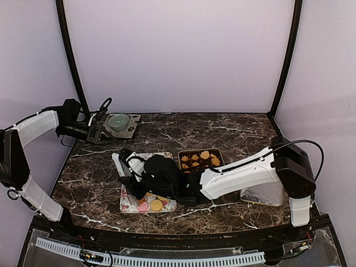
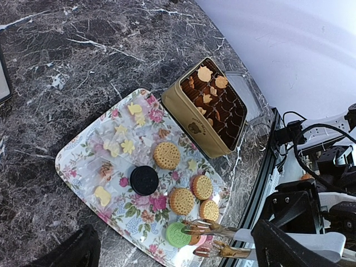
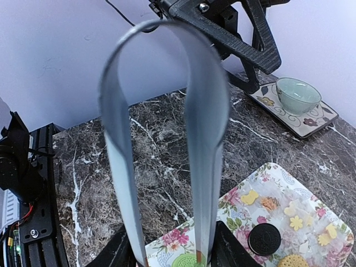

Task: Pack the cookies
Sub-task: Pick up the fake cookies from the plate.

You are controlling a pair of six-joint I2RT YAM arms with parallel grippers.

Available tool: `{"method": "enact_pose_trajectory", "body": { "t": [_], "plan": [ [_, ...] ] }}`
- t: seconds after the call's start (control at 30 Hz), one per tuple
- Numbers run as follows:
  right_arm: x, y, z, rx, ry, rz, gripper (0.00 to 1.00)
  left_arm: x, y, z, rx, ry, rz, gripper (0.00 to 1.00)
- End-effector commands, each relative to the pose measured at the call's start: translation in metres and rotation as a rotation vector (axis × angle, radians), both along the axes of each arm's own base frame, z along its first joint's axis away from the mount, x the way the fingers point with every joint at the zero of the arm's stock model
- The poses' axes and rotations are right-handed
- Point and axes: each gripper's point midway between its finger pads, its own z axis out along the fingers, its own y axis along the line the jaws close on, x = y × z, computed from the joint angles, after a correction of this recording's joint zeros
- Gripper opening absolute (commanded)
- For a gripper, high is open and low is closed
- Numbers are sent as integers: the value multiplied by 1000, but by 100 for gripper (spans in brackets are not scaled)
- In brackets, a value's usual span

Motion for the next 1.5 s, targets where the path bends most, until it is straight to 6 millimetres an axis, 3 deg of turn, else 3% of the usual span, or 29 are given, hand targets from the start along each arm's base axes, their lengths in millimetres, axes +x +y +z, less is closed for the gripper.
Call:
{"method": "enact_pose_trajectory", "body": {
  "t": [0.0, 0.1, 0.3, 0.43, 0.9, 1.23, 1.37, 1.47],
  "plan": [
    [3, -1, -22, -36, 1, -33, 43, -7, 1, 10, -2, -18, -4, 99],
    [6, -2, -9, -10, -6, -41, 43, -8, 1, 9, 1, -19, -7, 99],
    [11, -3, 42, 88, -34, -33, 43, -8, 1, 10, -4, -20, -9, 99],
    [11, -1, 59, 124, -46, -25, 44, -10, 0, 11, -7, -24, -13, 99],
    [25, 16, 50, 133, -24, -14, 46, -12, 1, 12, 1, -33, -16, 99],
    [32, 22, 8, 72, 20, -15, 46, -12, 1, 10, 7, -27, -15, 99],
    [32, 22, -2, 54, 27, -14, 46, -11, 1, 10, 9, -31, -16, 99],
    [31, 21, 2, 61, 27, -16, 45, -12, 1, 9, 7, -25, -16, 99]
  ]
}}
